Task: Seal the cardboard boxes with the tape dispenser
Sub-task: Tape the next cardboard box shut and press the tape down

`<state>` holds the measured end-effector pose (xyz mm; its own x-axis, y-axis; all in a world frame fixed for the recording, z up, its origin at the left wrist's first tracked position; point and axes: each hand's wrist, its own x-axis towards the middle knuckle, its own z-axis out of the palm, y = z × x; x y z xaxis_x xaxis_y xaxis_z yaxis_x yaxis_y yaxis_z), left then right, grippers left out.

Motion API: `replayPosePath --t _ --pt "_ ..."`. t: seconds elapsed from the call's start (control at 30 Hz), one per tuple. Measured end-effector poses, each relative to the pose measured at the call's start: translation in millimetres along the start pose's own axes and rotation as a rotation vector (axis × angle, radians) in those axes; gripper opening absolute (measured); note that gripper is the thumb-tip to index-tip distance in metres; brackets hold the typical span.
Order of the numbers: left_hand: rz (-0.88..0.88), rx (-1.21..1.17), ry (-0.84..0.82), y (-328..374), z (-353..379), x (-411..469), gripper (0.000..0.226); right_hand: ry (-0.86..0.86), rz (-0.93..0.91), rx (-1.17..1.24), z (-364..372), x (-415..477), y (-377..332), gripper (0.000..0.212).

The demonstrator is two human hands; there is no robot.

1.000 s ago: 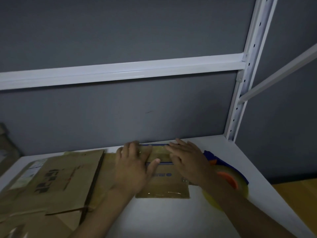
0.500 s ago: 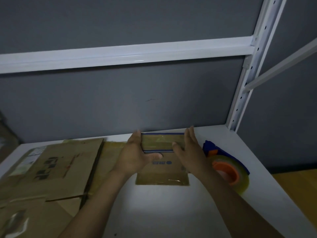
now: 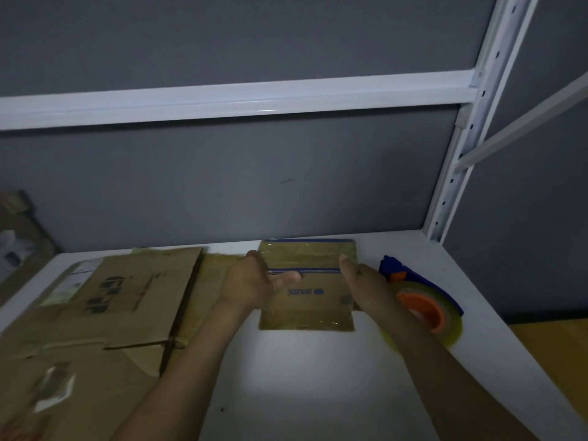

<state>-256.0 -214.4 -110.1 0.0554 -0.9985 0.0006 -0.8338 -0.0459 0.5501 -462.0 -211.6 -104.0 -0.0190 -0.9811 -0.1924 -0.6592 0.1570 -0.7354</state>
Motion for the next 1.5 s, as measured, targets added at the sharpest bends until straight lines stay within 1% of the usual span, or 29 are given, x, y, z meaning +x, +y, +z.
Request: replayPosePath --t 0.03,0.1,0.13,0.17,0.23,0.27,0.33,0.4,0.43,0.5,0.53,0.57,0.6,0.67,0.7,0.77,0.83,0.9,0.97,1.0,1.03,1.1,1.13,1.2,1.27,1.33,1.43,1.47,1.5 --pt "0.032 -0.024 0.026 -2 0 -4 0.082 0.006 -0.028 0.082 -1 -2 2 0.058" --pt "0.083 -0.187 0.108 -5 4 -13 0.066 0.03 -0.088 0.288 -3 -8 8 0.035" --pt "0.103 -0.292 0.153 -4 8 -19 0.055 0.053 -0.111 0.359 -4 -10 11 0.032" --pt "0.145 -0.38 0.191 -3 11 -24 0.049 0.081 -0.124 0.413 -7 -12 12 0.031" --pt "0.211 -0.439 0.237 -2 14 -29 0.06 0.154 -0.133 0.506 -13 -11 10 0.028" --pt "0.208 -0.429 0.252 -3 15 -29 0.064 0.183 -0.137 0.544 -16 -10 9 0.027" --pt "0.189 -0.439 0.289 -3 13 -31 0.059 0.221 -0.152 0.558 -17 -6 9 0.025" --pt "0.157 -0.531 0.309 -1 13 -32 0.049 0.23 -0.174 0.582 -15 -6 11 0.018" --pt "0.131 -0.594 0.318 3 13 -33 0.045 0.222 -0.195 0.607 -12 -7 14 0.02" --pt "0.061 -0.701 0.353 6 15 -31 0.046 0.2 -0.231 0.639 -7 -9 20 0.04" --pt "0.026 -0.711 0.369 6 17 -30 0.05 0.191 -0.23 0.628 -4 -11 22 0.048" --pt "0.003 -0.665 0.375 3 20 -27 0.049 0.184 -0.216 0.612 -1 -13 23 0.05" --pt "-0.008 -0.599 0.372 -2 25 -25 0.043 0.173 -0.202 0.59 2 -14 26 0.043" --pt "-0.037 -0.536 0.355 -13 35 -24 0.029 0.139 -0.19 0.553 6 -15 30 0.019" --pt "-0.049 -0.534 0.345 -18 39 -25 0.029 0.13 -0.185 0.556 5 -16 31 0.012" --pt "-0.037 -0.549 0.328 -26 43 -27 0.037 0.128 -0.149 0.63 1 -19 27 0.021" --pt "0.014 -0.599 0.331 -26 40 -31 0.049 0.165 -0.099 0.637 -4 -17 24 0.031" --pt "0.034 -0.664 0.376 -18 32 -34 0.073 0.209 -0.065 0.537 -8 -12 20 0.031" --pt "0.047 -0.573 0.431 -8 20 -36 0.109 0.23 -0.046 0.483 -8 -4 21 0.028" --pt "0.07 -0.464 0.445 -5 13 -36 0.116 0.231 -0.047 0.475 -8 -1 22 0.027" --pt "0.112 -0.334 0.44 -5 7 -33 0.114 0.233 -0.049 0.465 -9 1 22 0.026" --pt "0.178 -0.099 0.354 -7 -5 -26 0.09 0.24 -0.069 0.421 -11 2 22 0.027" --pt "0.2 -0.039 0.307 -8 -9 -23 0.077 0.247 -0.089 0.39 -12 2 22 0.028" --pt "0.264 -0.038 0.283 -10 -13 -21 0.053 0.251 -0.13 0.329 -14 0 20 0.026" --pt "0.33 -0.121 0.317 -10 -14 -21 0.038 0.204 -0.156 0.337 -16 -2 16 0.037" --pt "0.36 -0.224 0.301 -6 -13 -23 0.035 0.131 -0.172 0.384 -17 -5 10 0.046" --pt "0.378 -0.344 0.203 0 -16 -23 0.024 0.079 -0.157 0.44 -18 -6 5 0.046" --pt "0.364 -0.366 0.152 1 -20 -20 0.032 0.078 -0.15 0.442 -19 -7 4 0.046" --pt "0.338 -0.359 0.089 1 -25 -17 0.051 0.081 -0.147 0.434 -18 -6 4 0.046"
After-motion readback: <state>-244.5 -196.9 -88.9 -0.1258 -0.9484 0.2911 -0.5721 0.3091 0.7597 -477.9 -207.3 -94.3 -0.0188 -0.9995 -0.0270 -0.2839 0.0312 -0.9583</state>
